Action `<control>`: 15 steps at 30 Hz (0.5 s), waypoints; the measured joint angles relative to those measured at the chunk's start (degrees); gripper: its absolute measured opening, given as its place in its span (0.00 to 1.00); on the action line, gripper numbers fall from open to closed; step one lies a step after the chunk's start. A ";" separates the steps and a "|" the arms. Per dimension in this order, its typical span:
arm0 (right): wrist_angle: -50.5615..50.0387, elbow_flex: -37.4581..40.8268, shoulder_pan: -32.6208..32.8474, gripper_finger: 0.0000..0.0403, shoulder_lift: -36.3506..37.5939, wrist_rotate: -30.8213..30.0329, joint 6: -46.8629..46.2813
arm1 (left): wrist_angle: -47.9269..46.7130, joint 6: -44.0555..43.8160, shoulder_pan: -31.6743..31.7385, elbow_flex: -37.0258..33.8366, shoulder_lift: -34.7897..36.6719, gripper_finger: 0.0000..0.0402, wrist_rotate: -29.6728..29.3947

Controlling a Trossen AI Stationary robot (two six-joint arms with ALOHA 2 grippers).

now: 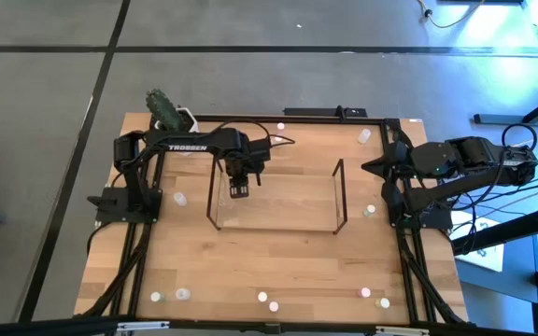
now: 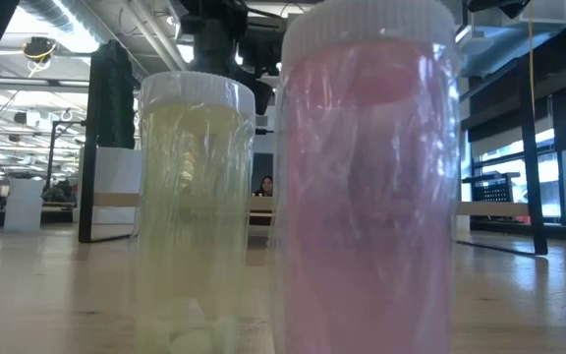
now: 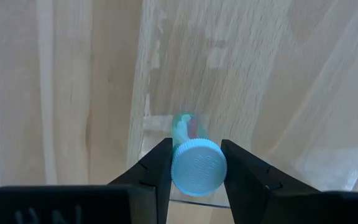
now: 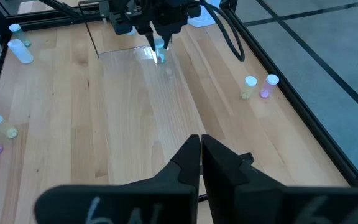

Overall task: Pick and place medicine bottles onto shelf by color
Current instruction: Put the top left blue pill bottle on the shelf

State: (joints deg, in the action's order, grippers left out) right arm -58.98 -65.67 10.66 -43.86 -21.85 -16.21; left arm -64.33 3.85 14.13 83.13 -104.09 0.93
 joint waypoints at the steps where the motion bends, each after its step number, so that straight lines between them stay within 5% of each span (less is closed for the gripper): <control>1: 0.02 0.00 0.00 0.04 0.00 0.00 -0.04 | 0.01 0.32 0.00 -0.02 0.00 0.28 -0.05; 15: 0.01 0.00 -0.02 0.04 -0.01 0.00 -0.02 | 0.04 0.86 0.00 -0.04 0.00 0.28 -1.49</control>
State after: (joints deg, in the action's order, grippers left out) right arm -58.97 -65.67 10.63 -43.87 -21.85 -16.23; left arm -64.29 4.71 14.13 83.09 -104.09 -0.56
